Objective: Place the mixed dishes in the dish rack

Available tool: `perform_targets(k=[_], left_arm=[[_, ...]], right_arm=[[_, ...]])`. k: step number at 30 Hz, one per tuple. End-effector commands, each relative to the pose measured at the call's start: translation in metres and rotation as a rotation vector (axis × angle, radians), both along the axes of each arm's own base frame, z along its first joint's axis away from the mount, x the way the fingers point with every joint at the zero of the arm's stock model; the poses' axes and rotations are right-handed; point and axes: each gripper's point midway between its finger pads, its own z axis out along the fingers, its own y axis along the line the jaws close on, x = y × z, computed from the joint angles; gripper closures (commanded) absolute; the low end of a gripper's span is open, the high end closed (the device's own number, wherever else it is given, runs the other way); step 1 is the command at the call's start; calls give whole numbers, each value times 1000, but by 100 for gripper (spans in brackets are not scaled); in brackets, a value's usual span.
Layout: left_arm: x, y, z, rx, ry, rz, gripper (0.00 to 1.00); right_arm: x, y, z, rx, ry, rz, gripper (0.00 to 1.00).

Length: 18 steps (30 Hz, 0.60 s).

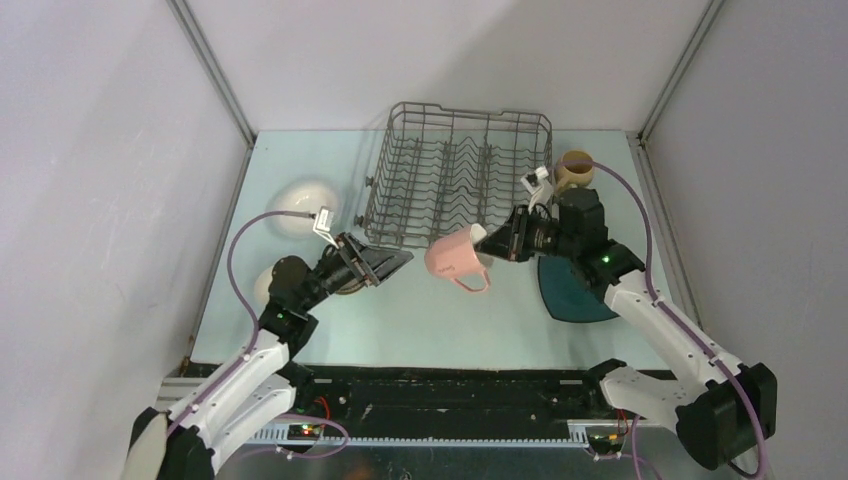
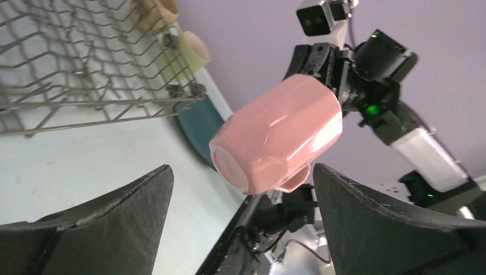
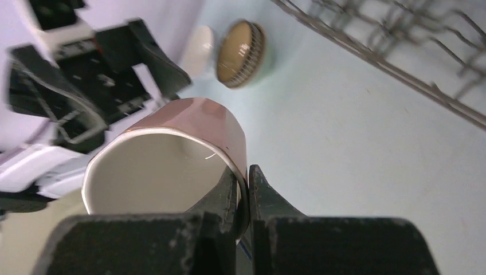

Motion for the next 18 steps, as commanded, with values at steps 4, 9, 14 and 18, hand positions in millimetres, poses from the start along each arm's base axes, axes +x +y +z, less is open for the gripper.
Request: perform_targets(k=[4,9,14,18], left_arm=[[-19,-11,75,-266,-124,-155,2],[-30,-14,94,-370,-131,-240,2],[-32,-18,92,-377,-117,-266,2],[-29,-21,84,-357,-92,-257,2]], right_arm=[[-4,32,93,371,-99,177,100],[-9,50,110,469,-84,248,100],[-9,61,110,502,-52,275,100],[-8,69,106,510,-34,278,100]])
